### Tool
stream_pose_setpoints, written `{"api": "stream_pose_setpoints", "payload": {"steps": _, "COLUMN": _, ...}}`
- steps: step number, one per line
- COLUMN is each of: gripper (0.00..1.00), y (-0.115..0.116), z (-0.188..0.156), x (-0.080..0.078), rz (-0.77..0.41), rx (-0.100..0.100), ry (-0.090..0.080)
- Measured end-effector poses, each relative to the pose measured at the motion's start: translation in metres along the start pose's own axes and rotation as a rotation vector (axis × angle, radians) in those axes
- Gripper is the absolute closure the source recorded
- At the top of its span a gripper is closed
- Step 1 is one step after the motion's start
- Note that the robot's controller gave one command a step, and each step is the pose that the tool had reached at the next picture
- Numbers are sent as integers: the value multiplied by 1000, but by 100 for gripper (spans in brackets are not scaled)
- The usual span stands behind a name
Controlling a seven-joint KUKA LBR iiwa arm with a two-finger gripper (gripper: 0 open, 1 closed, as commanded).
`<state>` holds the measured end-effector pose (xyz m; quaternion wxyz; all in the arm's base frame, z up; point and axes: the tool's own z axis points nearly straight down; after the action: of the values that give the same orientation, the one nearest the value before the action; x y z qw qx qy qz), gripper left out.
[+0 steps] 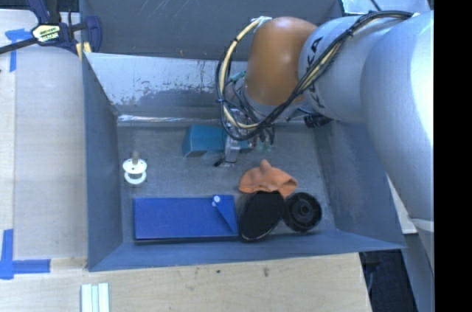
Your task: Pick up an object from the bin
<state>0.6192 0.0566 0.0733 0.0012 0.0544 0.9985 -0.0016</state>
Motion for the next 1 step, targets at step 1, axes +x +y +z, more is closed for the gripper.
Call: {"api": "stream_pose_setpoints", "payload": {"steps": 1, "gripper": 100, "y": 0, "z": 0, "x": 0, "rz": 0, "rx": 0, "ry": 0}}
